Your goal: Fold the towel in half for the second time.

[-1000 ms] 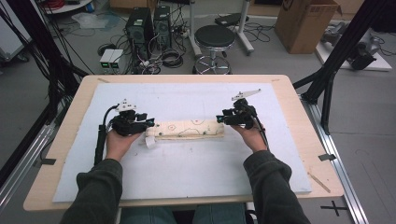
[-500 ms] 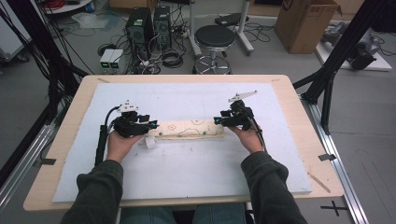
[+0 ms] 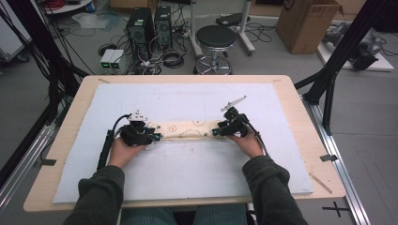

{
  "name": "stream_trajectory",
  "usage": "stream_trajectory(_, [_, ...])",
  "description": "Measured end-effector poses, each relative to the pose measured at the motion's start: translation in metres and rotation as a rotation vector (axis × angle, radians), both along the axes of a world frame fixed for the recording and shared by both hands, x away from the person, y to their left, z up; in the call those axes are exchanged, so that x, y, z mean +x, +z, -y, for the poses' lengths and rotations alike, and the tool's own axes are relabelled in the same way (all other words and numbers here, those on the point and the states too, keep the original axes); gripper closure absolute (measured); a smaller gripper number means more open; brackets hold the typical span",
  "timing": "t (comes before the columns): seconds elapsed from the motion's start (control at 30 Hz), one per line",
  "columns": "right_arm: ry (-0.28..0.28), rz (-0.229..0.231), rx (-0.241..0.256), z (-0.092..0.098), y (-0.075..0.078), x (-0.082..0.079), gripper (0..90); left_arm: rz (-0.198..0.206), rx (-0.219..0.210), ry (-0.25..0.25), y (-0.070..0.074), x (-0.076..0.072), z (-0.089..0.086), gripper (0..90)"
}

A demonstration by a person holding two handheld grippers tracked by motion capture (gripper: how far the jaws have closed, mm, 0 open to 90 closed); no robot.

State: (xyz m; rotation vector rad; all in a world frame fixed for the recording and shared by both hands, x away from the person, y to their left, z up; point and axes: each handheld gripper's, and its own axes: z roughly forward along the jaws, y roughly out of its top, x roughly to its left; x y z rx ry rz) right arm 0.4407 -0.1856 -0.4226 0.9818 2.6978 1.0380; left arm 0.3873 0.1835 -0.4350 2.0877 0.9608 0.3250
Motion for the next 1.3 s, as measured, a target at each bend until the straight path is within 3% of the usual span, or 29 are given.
stream_trajectory(0.1, [0.002,-0.002,-0.029,-0.001,-0.001,-0.001,50.9,-0.008,0.013,-0.002,-0.002,0.001,0.000,59.7])
stream_trajectory(0.27, [-0.005,0.002,-0.028,-0.002,0.000,-0.002,50.2,0.003,0.011,0.002,0.000,0.000,0.000,58.6])
stream_trajectory(0.5, [-0.036,0.058,0.055,0.006,0.017,-0.007,44.1,0.048,-0.058,0.030,0.016,-0.007,-0.009,51.7])
stream_trajectory(0.67, [-0.078,0.092,0.099,0.016,0.031,-0.015,37.6,0.067,-0.082,0.028,0.028,-0.017,-0.014,46.5])
stream_trajectory(0.83, [-0.106,0.108,0.146,0.023,0.042,-0.024,32.1,0.077,-0.087,0.027,0.036,-0.024,-0.016,43.3])
stream_trajectory(1.3, [-0.132,0.146,0.190,0.033,0.056,-0.038,21.5,0.103,-0.105,0.028,0.048,-0.036,-0.025,37.9])
